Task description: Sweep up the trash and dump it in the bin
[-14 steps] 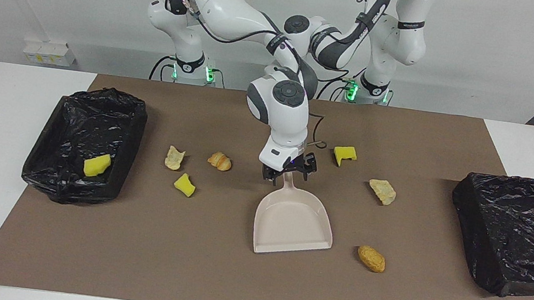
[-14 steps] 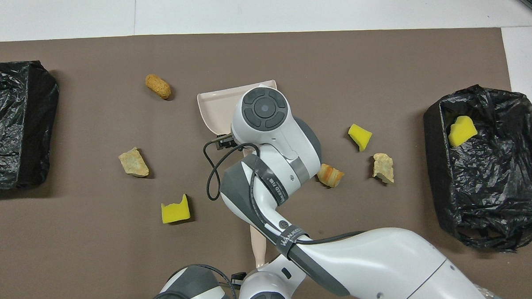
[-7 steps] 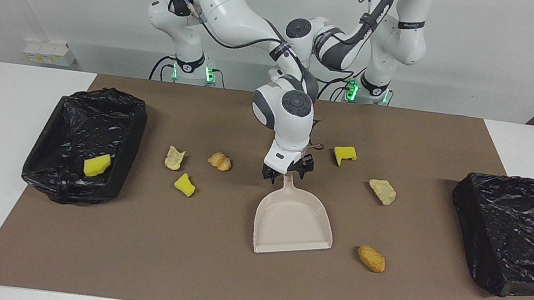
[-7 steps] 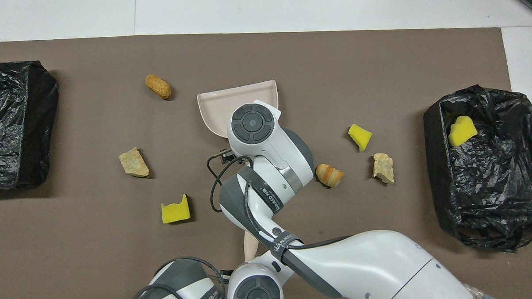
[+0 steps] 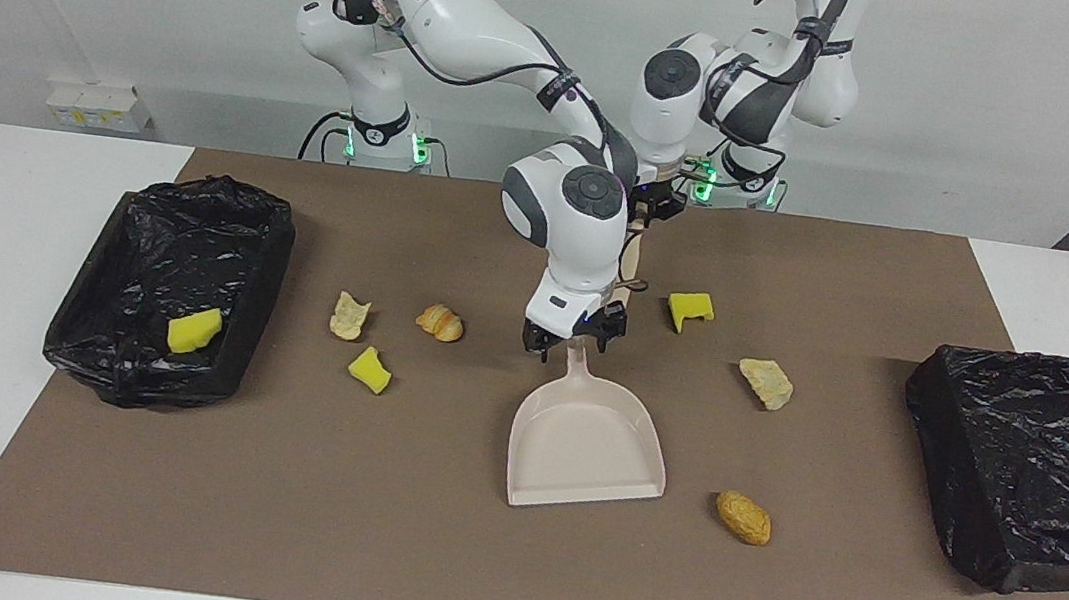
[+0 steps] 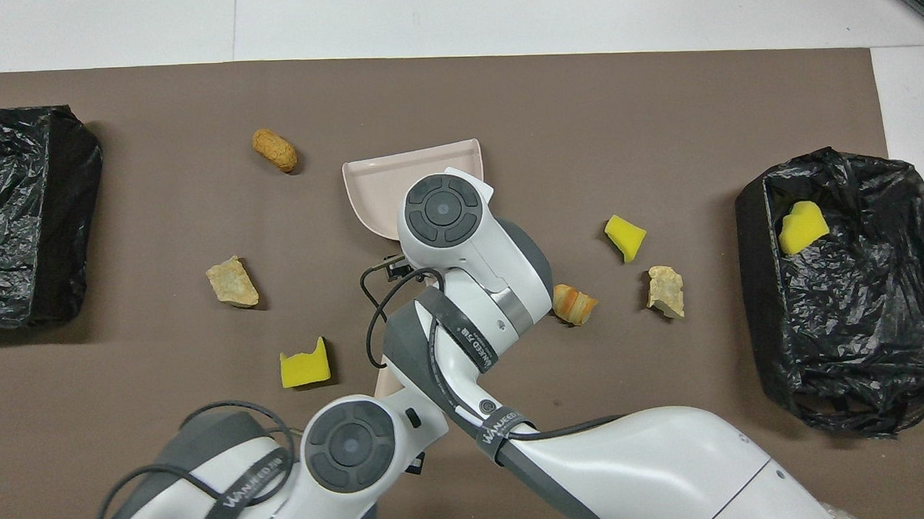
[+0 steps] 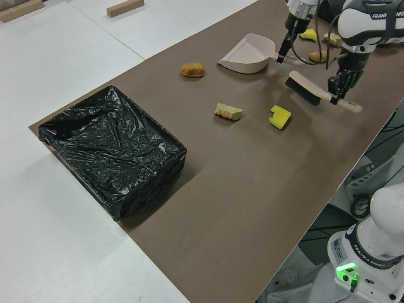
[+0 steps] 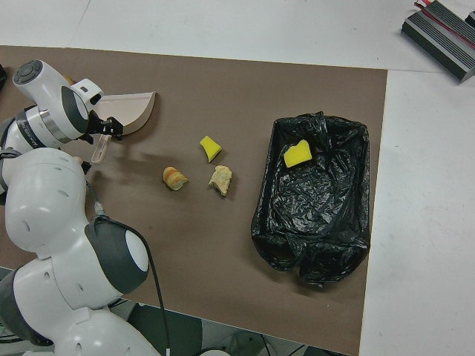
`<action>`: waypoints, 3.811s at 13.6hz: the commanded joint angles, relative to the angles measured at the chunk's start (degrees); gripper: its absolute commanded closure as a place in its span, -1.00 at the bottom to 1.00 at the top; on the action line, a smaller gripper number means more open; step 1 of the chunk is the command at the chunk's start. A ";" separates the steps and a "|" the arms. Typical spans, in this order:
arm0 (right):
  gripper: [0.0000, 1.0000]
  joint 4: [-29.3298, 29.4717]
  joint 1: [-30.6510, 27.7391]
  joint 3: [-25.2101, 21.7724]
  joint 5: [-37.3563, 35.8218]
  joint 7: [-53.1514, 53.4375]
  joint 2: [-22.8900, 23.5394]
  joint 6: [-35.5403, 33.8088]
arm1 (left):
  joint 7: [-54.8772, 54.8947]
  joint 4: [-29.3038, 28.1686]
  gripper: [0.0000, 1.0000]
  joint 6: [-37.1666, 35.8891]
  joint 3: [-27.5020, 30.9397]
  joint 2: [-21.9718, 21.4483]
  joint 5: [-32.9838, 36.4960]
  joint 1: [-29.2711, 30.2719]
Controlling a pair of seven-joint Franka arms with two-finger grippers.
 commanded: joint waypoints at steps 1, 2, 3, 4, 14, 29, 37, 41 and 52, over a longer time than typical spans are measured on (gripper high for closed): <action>-0.83 -0.43 -0.82 0.55 0.07 0.69 -1.24 -0.82 | 7.12 2.14 1.00 -3.98 -0.56 -2.53 3.74 5.64; -0.78 -0.44 -0.91 0.55 0.07 0.69 -1.25 -0.82 | 9.06 2.76 1.00 -4.69 -0.56 -2.79 4.80 7.49; -0.71 -0.35 -1.00 0.55 0.16 0.61 -1.33 -0.82 | 10.65 3.20 1.00 -4.61 -0.56 -2.88 5.68 9.16; -0.64 -0.35 -1.09 0.55 0.16 0.52 -1.60 -0.99 | 12.23 4.07 1.00 -4.00 -0.47 -2.80 6.82 11.26; 0.14 -3.33 -0.56 0.64 1.66 0.26 -3.09 0.59 | 48.87 35.33 1.00 5.23 -0.47 25.46 9.82 32.54; 1.00 -1.31 -6.10 0.55 1.65 -28.19 -11.44 -18.04 | 73.32 58.49 1.00 17.01 -0.74 50.38 13.68 36.34; 1.00 -7.37 -7.24 0.46 -2.82 -62.67 -12.85 -14.09 | 89.58 40.41 1.00 15.08 -0.65 38.89 16.42 33.61; 1.00 -9.48 -4.96 0.46 -5.81 -63.20 -13.11 -13.56 | 91.96 24.69 1.00 14.99 -0.65 27.38 16.42 32.03; 1.00 -10.36 -4.95 0.46 -6.17 -63.56 -13.72 -14.35 | 68.08 14.01 1.00 4.28 -0.74 11.98 16.06 30.53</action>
